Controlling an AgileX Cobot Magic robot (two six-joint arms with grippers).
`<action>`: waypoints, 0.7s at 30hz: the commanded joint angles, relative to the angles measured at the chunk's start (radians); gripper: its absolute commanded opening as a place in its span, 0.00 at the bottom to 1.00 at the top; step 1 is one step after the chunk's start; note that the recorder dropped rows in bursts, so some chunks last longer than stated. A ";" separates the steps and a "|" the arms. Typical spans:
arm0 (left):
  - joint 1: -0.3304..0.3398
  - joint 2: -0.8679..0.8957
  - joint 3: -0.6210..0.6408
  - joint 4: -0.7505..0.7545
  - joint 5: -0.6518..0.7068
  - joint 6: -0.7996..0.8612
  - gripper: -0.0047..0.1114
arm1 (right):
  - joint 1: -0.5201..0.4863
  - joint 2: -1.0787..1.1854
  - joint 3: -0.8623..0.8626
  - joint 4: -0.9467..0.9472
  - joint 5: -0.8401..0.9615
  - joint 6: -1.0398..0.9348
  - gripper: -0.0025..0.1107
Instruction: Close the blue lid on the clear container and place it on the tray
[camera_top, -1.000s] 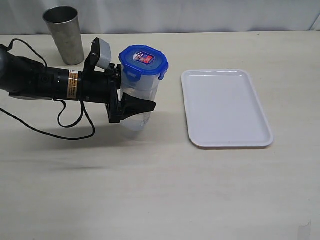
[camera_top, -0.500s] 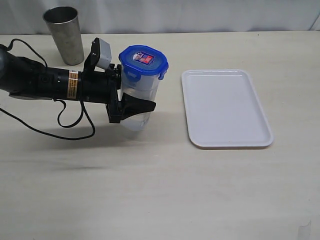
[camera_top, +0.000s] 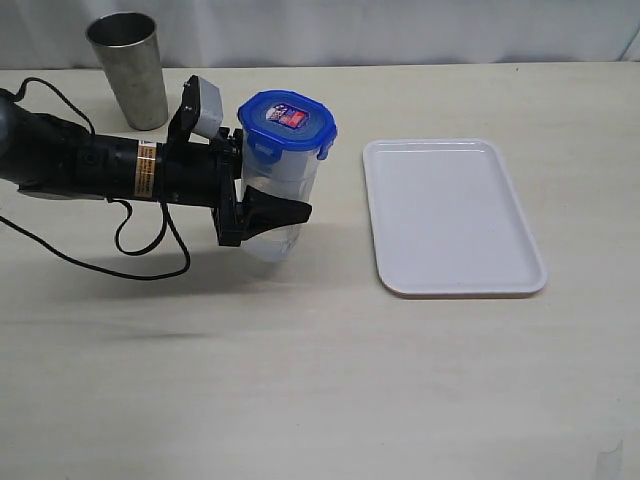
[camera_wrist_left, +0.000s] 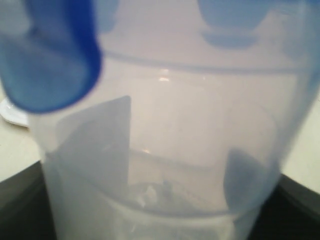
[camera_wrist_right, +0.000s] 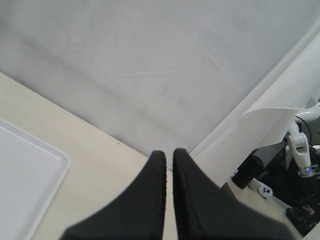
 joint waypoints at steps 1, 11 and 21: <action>0.001 -0.016 -0.006 -0.019 -0.036 -0.005 0.04 | -0.008 -0.004 0.003 0.010 0.085 0.004 0.07; 0.001 -0.016 -0.006 -0.021 -0.036 -0.005 0.04 | -0.008 -0.004 0.003 0.010 0.257 0.004 0.07; 0.001 -0.016 -0.006 -0.021 -0.036 -0.005 0.04 | -0.008 -0.004 0.003 0.012 0.337 0.004 0.07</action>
